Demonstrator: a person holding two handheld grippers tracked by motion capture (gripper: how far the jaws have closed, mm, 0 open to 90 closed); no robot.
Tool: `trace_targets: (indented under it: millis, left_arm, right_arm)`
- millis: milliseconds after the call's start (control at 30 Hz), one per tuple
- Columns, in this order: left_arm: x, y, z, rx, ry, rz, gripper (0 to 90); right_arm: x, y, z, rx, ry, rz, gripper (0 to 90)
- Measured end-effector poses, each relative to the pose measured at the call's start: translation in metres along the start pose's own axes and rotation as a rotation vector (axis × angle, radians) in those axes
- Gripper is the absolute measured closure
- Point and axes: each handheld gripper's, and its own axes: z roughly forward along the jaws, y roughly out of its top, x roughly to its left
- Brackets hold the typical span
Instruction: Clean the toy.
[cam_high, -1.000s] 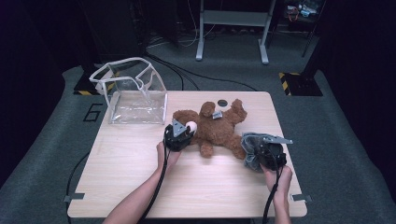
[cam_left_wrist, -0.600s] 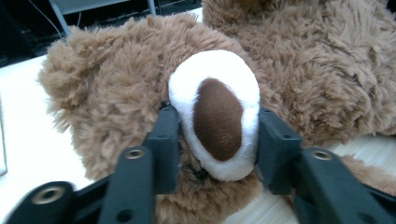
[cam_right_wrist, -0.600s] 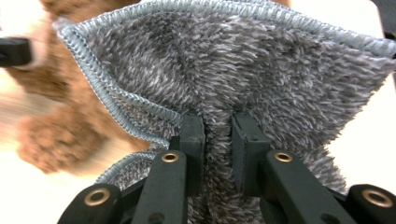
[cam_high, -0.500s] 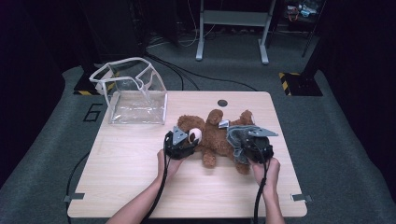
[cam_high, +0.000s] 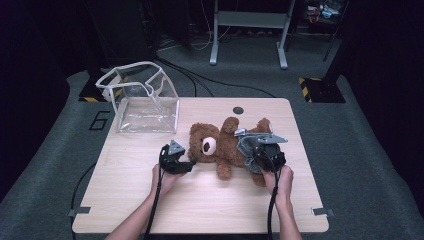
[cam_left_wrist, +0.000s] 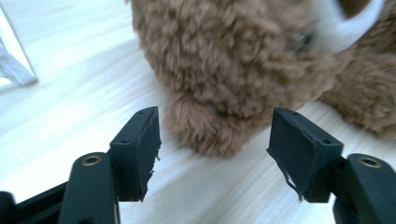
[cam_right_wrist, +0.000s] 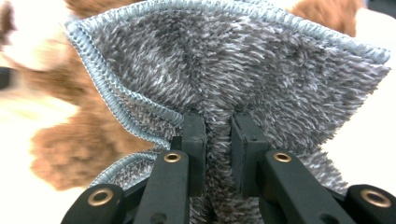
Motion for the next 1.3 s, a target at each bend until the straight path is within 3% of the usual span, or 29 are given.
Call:
trace_targets:
  millis: [167, 333, 467, 567, 667, 800, 900, 1000, 1067, 1200, 1300]
  left_arm:
    - [0.003, -0.003, 0.009, 0.029, 0.022, 0.013, 47.2]
    - [0.002, -0.003, 0.013, 0.042, 0.038, 0.022, 54.6]
    - [0.0, -0.002, 0.016, 0.053, 0.052, 0.046, 76.4]
    - [0.001, 0.0, 0.017, 0.064, 0.056, 0.049, 85.6]
    - [-0.002, 0.0, 0.016, 0.056, 0.059, 0.055, 87.0]
    - [-0.002, -0.002, 0.011, 0.003, 0.062, 0.066, 87.4]
    - [-0.005, -0.005, 0.009, -0.034, 0.054, 0.074, 87.8]
    - [-0.007, -0.006, 0.006, -0.054, 0.042, 0.093, 87.9]
    - [-0.006, -0.006, 0.006, -0.06, 0.036, 0.094, 88.2]
    - [-0.006, -0.006, 0.005, -0.064, 0.032, 0.092, 88.3]
    - [-0.006, -0.007, 0.004, -0.086, 0.025, 0.091, 88.2]
  right_arm:
    - [0.018, 0.011, -0.012, -0.036, 0.059, -0.047, 77.6]
    - [0.038, 0.026, -0.007, -0.036, 0.084, -0.087, 77.5]
    - [0.055, 0.038, 0.003, -0.028, 0.095, -0.106, 77.4]
    - [0.066, 0.048, 0.011, -0.018, 0.108, -0.127, 77.3]
    - [0.076, 0.061, 0.021, -0.01, 0.118, -0.164, 77.1]
    - [0.087, 0.081, 0.033, 0.001, 0.119, -0.159, 77.0]
    - [0.087, 0.094, 0.046, -0.001, 0.111, -0.164, 76.8]
    - [0.088, 0.102, 0.058, 0.005, 0.091, -0.116, 76.8]
    - [0.086, 0.104, 0.065, 0.025, 0.094, -0.115, 76.8]
    - [0.084, 0.102, 0.061, 0.024, 0.135, -0.105, 76.7]
    - [0.087, 0.097, 0.05, -0.023, 0.163, -0.11, 76.5]
